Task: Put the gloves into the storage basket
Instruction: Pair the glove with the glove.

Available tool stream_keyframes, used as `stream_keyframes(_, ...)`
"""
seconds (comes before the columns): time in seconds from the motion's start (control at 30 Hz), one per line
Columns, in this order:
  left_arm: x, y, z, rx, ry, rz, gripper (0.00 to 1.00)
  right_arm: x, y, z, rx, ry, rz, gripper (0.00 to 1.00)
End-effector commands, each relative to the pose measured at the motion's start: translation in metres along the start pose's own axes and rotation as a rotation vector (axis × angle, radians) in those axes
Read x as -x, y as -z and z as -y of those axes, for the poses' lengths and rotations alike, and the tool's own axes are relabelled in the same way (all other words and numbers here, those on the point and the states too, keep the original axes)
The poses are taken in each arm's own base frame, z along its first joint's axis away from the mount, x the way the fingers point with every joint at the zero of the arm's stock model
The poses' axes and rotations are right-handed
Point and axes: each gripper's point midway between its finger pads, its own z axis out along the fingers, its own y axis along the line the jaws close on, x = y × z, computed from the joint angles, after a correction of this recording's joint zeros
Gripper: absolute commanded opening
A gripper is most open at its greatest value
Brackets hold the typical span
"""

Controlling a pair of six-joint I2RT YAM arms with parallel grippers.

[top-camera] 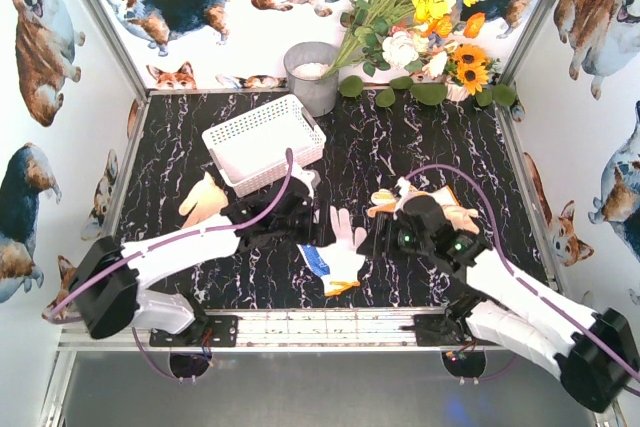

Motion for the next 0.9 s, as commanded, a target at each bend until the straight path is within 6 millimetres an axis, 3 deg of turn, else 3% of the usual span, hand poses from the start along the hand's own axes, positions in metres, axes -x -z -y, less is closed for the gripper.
stream_keyframes(0.0,0.024,-0.019,-0.019,0.105,0.187,0.081,0.65,0.019,-0.006,0.018,-0.121,-0.228,0.009,0.52)
stream_keyframes(0.13,0.024,-0.027,-0.023,0.116,0.285,0.108,0.65,0.021,-0.017,0.031,-0.164,-0.285,-0.003,0.52)
stream_keyframes(0.3,0.006,-0.037,-0.030,0.094,0.362,0.084,0.66,0.019,-0.029,0.039,-0.197,-0.326,-0.014,0.51)
stream_keyframes(0.33,-0.004,-0.040,-0.036,0.097,0.372,0.065,0.65,0.019,-0.030,0.041,-0.206,-0.329,-0.018,0.51)
stream_keyframes(0.43,-0.010,-0.043,-0.036,0.079,0.399,0.049,0.58,0.015,-0.037,0.048,-0.230,-0.334,-0.039,0.50)
stream_keyframes(0.7,-0.022,-0.052,-0.044,0.073,0.439,0.036,0.56,0.013,-0.053,0.051,-0.229,-0.358,-0.079,0.47)
stream_keyframes(0.87,-0.017,-0.059,-0.043,0.065,0.451,0.050,0.50,0.010,-0.060,0.053,-0.232,-0.360,-0.104,0.47)
